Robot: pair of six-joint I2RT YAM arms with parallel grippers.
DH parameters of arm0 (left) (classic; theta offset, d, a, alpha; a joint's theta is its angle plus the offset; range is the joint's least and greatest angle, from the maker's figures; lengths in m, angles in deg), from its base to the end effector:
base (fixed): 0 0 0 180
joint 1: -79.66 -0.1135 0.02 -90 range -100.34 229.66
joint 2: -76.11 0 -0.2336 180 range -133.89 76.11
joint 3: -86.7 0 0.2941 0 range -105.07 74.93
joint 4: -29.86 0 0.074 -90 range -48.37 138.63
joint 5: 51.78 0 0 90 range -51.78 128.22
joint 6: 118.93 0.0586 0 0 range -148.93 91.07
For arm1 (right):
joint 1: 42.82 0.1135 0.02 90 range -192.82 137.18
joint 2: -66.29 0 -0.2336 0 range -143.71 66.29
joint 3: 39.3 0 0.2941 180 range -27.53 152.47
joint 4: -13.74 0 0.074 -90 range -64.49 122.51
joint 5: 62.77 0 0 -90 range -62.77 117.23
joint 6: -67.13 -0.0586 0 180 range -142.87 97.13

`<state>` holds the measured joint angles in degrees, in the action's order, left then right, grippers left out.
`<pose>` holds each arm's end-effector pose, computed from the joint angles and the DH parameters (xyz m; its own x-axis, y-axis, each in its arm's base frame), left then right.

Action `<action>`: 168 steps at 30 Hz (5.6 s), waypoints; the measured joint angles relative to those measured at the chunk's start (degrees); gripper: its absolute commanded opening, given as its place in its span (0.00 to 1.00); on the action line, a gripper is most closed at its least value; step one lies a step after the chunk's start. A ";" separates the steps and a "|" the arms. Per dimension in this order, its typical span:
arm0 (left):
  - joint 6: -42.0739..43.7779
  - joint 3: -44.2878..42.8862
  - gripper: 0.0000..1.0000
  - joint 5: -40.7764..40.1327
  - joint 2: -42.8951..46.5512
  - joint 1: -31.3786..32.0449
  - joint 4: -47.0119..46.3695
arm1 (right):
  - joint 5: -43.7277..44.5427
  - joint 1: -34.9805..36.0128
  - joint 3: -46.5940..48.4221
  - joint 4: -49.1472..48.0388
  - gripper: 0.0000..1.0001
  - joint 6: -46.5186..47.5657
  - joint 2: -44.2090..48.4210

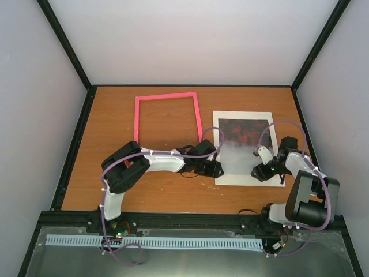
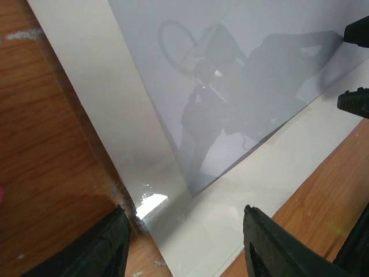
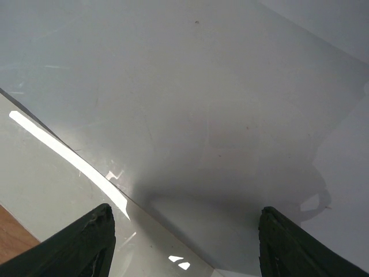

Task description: Take the photo out of the frame

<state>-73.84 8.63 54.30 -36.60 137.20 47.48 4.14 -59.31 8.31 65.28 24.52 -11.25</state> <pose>0.2181 -0.3731 0.0588 -0.9372 0.2095 -0.2788 0.3390 0.7350 -0.5872 0.2400 -0.0471 0.0684 -0.7931 -0.4713 -0.3859 -0.5589 0.8149 0.1534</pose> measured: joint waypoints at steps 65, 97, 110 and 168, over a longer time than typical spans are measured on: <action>-1.20 -15.30 0.43 8.04 -11.72 -1.01 -9.07 | -4.81 -11.37 6.49 8.52 0.69 2.67 8.83; 1.68 -3.34 0.51 -0.83 0.22 -5.20 -1.18 | 2.32 -14.19 9.29 -2.05 0.74 0.07 -6.95; 1.66 -11.43 0.51 -0.26 -6.60 -6.21 -0.46 | 4.37 -16.17 17.57 -3.76 0.74 -1.95 -19.12; -2.14 -13.05 0.44 4.94 -7.78 -6.10 -0.09 | -3.08 -20.83 15.50 5.03 0.68 2.56 -10.69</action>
<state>-75.98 -4.42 59.24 -44.38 131.10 47.39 1.06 -80.14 23.81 70.31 27.08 -21.93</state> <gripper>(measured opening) 0.442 0.702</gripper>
